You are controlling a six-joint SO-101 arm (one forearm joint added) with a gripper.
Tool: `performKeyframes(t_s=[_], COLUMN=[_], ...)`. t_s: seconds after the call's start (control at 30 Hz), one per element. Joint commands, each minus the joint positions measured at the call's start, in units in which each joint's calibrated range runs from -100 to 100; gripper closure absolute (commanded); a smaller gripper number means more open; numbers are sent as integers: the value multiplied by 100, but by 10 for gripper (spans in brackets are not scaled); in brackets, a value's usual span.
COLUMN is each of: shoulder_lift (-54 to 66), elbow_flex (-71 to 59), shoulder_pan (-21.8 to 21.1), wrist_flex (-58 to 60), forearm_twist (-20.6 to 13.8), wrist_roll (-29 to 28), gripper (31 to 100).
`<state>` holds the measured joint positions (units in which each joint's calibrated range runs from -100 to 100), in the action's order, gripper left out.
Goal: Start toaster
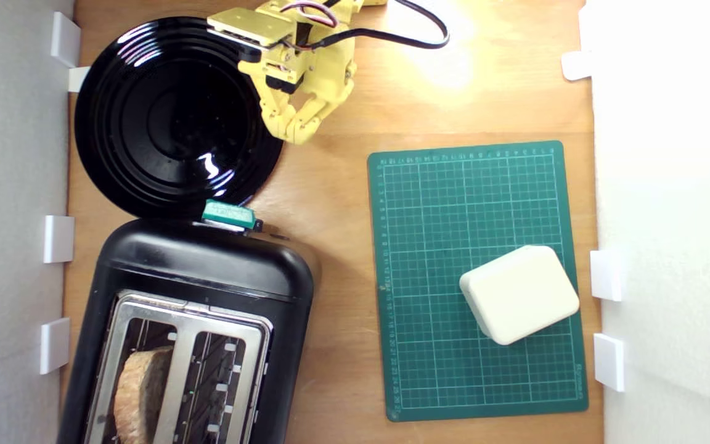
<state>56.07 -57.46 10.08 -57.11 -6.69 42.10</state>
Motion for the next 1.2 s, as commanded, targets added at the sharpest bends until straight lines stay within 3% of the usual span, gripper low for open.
performKeyframes(t_s=[0.0, 0.17, 0.43, 0.83, 1.17], shoulder_lift=[-403, -944, -1602, -2401, -2442], elbow_flex=[780, 1516, 1834, 3297, 3215], shoulder_pan=[119, 135, 532, 492, 524], wrist_flex=[88, 285, 1886, 1955, 1946], forearm_twist=[-391, -419, -419, -316, -306], wrist_roll=[150, 275, 291, 275, 286], gripper=[989, 989, 989, 989, 989])
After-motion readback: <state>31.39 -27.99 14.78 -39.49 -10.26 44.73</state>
